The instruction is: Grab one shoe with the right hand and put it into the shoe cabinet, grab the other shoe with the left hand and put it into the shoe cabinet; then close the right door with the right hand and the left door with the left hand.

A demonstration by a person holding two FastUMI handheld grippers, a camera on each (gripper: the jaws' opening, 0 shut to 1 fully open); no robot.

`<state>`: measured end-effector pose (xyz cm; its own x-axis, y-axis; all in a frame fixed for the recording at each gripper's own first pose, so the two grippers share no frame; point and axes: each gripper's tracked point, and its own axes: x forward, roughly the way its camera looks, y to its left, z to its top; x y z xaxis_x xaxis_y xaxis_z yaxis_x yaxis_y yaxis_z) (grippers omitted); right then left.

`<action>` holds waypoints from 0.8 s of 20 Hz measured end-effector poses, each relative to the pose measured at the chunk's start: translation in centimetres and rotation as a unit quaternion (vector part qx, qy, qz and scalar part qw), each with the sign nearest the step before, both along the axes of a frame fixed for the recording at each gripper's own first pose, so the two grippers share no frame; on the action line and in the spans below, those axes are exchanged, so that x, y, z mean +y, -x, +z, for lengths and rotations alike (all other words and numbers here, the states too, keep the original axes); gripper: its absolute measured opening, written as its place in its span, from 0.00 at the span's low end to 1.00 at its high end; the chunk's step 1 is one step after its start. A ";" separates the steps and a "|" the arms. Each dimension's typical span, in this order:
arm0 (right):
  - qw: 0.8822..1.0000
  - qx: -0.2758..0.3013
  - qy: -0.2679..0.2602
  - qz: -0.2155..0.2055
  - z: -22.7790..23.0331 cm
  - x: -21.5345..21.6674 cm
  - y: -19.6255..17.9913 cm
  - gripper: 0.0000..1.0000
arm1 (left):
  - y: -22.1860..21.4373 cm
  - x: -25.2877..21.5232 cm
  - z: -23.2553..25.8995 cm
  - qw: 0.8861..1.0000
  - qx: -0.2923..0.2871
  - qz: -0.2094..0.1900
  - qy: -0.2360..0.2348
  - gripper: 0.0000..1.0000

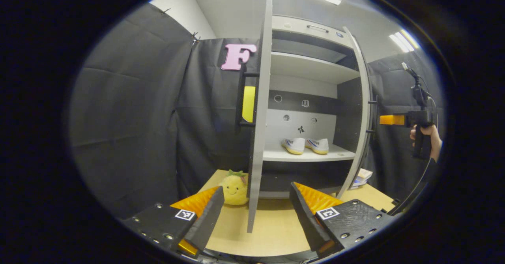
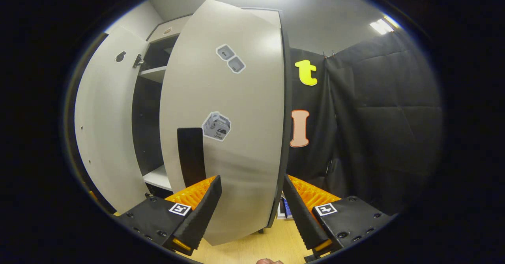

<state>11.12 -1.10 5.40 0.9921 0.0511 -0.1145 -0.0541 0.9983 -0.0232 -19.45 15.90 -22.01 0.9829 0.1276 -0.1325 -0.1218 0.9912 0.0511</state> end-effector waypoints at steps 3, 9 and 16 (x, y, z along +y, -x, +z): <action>1.000 0.017 -0.022 0.004 -1.1 0.7 0.3 0.98 | 0.2 2.7 1.4 1.000 -0.007 0.020 -0.010 0.95; 0.999 0.032 -0.037 0.000 -2.8 1.3 1.5 0.98 | 0.0 9.8 6.4 0.996 -0.042 0.068 -0.041 1.00; 0.997 0.069 -0.026 0.000 -6.4 1.7 4.3 0.98 | -3.8 13.6 11.5 0.995 -0.067 0.052 -0.053 1.00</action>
